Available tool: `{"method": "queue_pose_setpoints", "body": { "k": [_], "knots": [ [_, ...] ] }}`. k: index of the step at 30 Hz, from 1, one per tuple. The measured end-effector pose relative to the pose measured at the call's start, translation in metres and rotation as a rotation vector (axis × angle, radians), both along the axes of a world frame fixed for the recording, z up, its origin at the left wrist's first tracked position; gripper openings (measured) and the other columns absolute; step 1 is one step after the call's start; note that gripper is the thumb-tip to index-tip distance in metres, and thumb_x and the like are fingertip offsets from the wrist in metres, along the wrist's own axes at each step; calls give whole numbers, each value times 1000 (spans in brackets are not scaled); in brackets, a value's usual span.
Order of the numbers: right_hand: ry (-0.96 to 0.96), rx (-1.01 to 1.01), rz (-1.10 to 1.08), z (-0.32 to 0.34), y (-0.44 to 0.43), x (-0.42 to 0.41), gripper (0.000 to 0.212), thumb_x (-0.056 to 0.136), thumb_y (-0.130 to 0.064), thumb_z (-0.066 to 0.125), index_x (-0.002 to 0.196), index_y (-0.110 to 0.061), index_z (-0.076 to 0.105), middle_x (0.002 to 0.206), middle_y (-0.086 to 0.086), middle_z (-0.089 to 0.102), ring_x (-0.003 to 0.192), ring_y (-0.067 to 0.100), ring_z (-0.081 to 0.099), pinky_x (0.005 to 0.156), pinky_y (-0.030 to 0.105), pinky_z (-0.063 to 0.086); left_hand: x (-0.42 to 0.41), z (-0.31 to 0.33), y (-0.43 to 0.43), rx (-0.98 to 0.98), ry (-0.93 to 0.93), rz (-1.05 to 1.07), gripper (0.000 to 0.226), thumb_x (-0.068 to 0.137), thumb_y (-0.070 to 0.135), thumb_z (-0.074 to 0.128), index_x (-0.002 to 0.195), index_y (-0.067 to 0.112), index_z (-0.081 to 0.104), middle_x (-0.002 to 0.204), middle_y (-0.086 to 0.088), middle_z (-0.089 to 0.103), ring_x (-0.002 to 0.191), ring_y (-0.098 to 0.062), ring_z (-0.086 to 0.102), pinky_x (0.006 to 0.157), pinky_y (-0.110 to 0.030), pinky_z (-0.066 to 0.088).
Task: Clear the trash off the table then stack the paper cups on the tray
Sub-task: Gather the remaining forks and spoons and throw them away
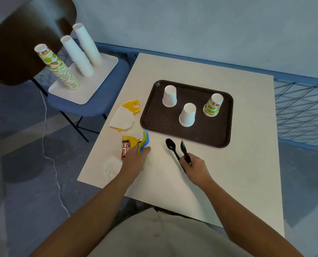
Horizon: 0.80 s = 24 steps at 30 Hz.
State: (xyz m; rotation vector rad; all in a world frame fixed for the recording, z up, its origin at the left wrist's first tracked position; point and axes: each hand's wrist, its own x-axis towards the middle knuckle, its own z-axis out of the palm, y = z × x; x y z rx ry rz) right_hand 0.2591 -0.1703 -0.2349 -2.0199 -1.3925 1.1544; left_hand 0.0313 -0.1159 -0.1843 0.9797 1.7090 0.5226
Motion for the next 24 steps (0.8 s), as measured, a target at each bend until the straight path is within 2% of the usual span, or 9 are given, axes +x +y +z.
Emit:
{"method": "queue_pose_setpoints", "body": {
  "k": [3,6,8,9,12,15,19,22,24],
  "knots": [
    [273,-32,-184,29,-7,-36,23,100,-28,58,81,-17,64,63,-6,60,54,9,52,55,24,44,7,6,-11,-12,-43,-45,26,98,49,63,92,24,60,77,-1,52,70,-17,51,64,-33,49],
    [426,-43,-276,47,-18,-75,24,101,-27,59,87,-10,69,60,-6,54,48,7,44,46,24,39,3,15,-26,68,-98,-129,26,98,50,62,90,26,64,57,13,47,60,-12,45,53,-26,43],
    [525,-50,-315,53,-24,-94,26,101,-26,58,81,-10,65,62,0,52,46,9,39,42,24,33,-2,19,-35,109,-119,-145,24,99,49,62,90,28,67,48,14,45,55,-12,44,52,-26,40],
    [560,-45,-333,57,-29,-105,27,101,-24,58,78,-12,63,64,1,53,44,10,37,42,23,31,-7,23,-41,135,-114,-152,23,98,49,62,93,28,70,50,14,47,56,-11,46,54,-27,41],
    [595,-14,-354,66,-43,-131,27,100,-23,59,75,-14,61,61,-1,53,42,8,36,41,22,30,-28,26,-52,200,-53,-176,19,97,45,65,94,28,73,68,12,61,68,-12,57,66,-31,48],
    [608,19,-360,71,-64,-158,28,101,-23,59,74,-14,59,58,-4,50,43,9,34,42,23,30,-50,27,-67,207,-61,-199,15,96,40,67,88,29,73,74,10,66,71,-14,59,70,-35,49],
    [519,43,-332,77,-93,-172,30,101,-29,59,74,-16,62,58,-4,53,45,9,40,46,24,33,-65,28,-90,202,-96,-203,26,97,35,67,91,10,74,87,-16,72,75,-20,61,71,-35,47],
    [507,32,-360,79,-119,-170,27,101,-33,56,86,-19,73,66,-4,61,51,9,45,47,24,36,-62,27,-107,127,-102,-244,31,98,39,57,88,10,67,83,-12,69,79,-29,63,73,-42,52],
    [515,17,-406,77,-137,-161,28,103,-34,53,93,-20,75,70,-2,65,58,13,48,46,25,35,-55,25,-118,112,-66,-334,33,101,37,48,84,10,57,77,-10,57,75,-27,53,69,-39,42]
  ]
}}
